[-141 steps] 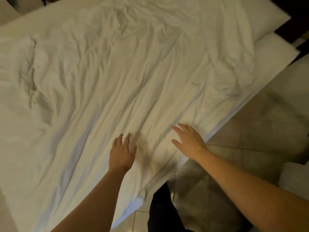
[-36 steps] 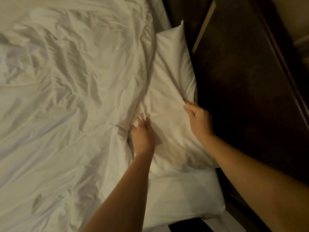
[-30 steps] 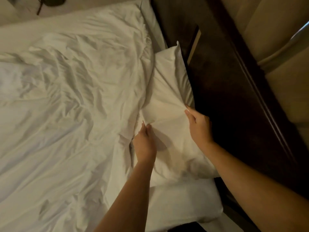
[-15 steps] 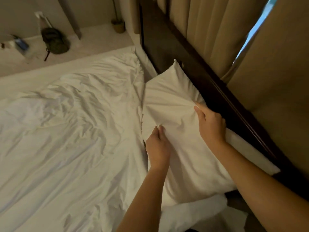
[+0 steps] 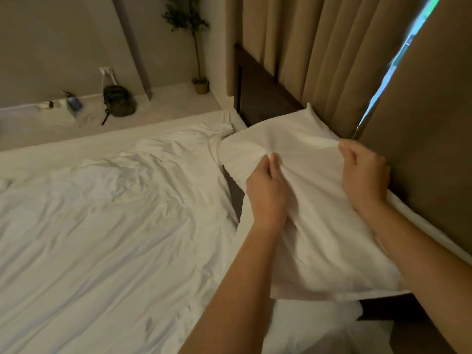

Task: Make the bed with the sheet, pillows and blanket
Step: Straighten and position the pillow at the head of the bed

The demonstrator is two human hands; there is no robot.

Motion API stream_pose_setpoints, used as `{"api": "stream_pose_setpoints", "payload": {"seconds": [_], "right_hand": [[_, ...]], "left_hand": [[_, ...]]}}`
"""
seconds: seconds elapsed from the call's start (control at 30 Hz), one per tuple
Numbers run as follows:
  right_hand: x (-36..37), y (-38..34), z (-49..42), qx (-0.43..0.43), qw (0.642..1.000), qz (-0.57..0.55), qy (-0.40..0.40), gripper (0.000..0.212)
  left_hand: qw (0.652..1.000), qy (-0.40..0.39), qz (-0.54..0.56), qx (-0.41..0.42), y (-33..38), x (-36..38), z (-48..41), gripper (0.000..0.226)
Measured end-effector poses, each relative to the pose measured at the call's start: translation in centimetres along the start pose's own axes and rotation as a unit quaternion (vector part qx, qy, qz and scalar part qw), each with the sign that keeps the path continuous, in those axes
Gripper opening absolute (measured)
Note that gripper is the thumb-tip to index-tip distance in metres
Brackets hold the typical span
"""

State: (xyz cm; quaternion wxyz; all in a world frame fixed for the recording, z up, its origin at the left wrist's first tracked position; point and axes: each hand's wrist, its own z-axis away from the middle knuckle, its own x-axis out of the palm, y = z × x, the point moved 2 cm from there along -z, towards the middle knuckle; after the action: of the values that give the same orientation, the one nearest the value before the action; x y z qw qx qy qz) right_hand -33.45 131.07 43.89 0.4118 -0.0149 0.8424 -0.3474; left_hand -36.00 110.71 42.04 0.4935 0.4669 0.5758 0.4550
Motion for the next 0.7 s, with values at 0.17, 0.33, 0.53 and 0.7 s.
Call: {"api": "stream_pose_setpoints", "payload": {"seconds": [0.17,0.33,0.53,0.7], "right_hand": [[1.4,-5.3,0.1,-0.040,0.997,-0.060,0.004,0.038],[3.3,-10.6,0.9,-0.063,0.990,-0.129,0.001,0.041],[8.5,-20.0,6.2,-0.078,0.977,-0.198,0.003,0.036],[18.9,-27.6,13.6,-0.050,0.966,-0.253,-0.031,0.034]], "left_hand": [[0.998,0.051,0.015,0.017,1.0,-4.7,-1.1,0.049],[0.993,0.100,-0.014,0.061,2.8,-10.3,-2.5,0.048],[0.984,0.142,-0.029,0.105,2.1,-21.2,-5.4,0.043],[0.975,0.183,-0.090,0.087,-4.5,-33.6,-8.6,0.046]]}}
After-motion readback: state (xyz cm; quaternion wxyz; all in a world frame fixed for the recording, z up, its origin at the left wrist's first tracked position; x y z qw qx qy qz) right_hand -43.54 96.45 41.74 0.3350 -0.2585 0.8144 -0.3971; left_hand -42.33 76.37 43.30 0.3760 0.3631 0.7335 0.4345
